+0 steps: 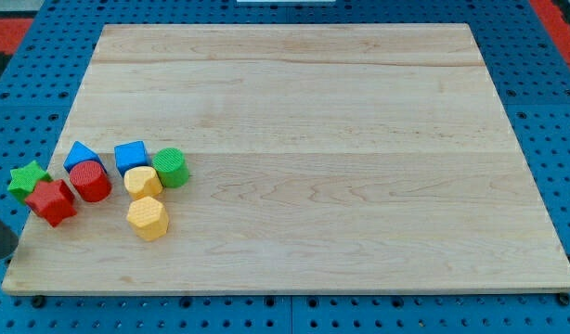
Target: Move robot arm towards bottom of the green star
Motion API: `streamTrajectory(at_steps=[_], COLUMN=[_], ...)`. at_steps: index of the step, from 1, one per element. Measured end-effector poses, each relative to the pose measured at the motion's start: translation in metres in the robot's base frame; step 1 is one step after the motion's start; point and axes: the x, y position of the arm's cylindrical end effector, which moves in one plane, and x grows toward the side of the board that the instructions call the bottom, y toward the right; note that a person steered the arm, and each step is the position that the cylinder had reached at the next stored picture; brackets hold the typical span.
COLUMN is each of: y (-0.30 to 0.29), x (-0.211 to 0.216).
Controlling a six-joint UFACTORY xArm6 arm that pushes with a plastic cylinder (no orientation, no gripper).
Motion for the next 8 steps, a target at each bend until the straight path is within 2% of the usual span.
streamTrajectory(at_steps=[2, 3, 4, 5, 6, 8], y=[0.024, 0.090, 0.092, 0.076, 0.016, 0.000], x=[-0.018, -0.027, -0.005, 0.016, 0.015, 0.003])
